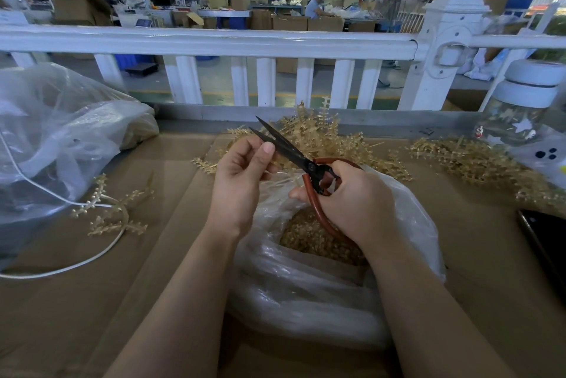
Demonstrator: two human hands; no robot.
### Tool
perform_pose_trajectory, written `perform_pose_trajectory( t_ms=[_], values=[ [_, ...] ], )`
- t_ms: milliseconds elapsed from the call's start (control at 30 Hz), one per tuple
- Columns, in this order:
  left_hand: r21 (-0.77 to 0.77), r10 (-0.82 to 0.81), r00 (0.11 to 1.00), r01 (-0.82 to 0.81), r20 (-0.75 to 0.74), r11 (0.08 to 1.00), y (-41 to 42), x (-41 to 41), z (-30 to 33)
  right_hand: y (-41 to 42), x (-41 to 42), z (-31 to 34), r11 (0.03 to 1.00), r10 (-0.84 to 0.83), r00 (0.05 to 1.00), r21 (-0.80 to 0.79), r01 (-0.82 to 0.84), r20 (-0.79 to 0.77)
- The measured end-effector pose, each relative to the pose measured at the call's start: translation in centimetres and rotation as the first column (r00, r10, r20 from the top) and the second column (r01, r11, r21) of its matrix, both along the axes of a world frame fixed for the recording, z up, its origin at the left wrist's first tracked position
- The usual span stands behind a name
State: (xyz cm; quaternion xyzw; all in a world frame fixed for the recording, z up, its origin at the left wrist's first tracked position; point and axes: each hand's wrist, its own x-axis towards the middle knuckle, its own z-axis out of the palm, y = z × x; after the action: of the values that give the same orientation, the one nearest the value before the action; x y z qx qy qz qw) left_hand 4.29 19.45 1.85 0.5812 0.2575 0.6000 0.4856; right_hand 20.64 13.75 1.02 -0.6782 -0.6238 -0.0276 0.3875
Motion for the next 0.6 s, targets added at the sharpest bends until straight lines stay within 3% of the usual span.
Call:
perform_pose_trajectory(
  t_ms=[600],
  values=[
    [0.049, 0.059, 0.994, -0.055, -0.088, 0.997, 0.04, 0.19, 0.19, -0.06, 0.29, 0.49, 0.998, -0.056, 0.989, -0.005, 0.057, 0.136]
  ],
)
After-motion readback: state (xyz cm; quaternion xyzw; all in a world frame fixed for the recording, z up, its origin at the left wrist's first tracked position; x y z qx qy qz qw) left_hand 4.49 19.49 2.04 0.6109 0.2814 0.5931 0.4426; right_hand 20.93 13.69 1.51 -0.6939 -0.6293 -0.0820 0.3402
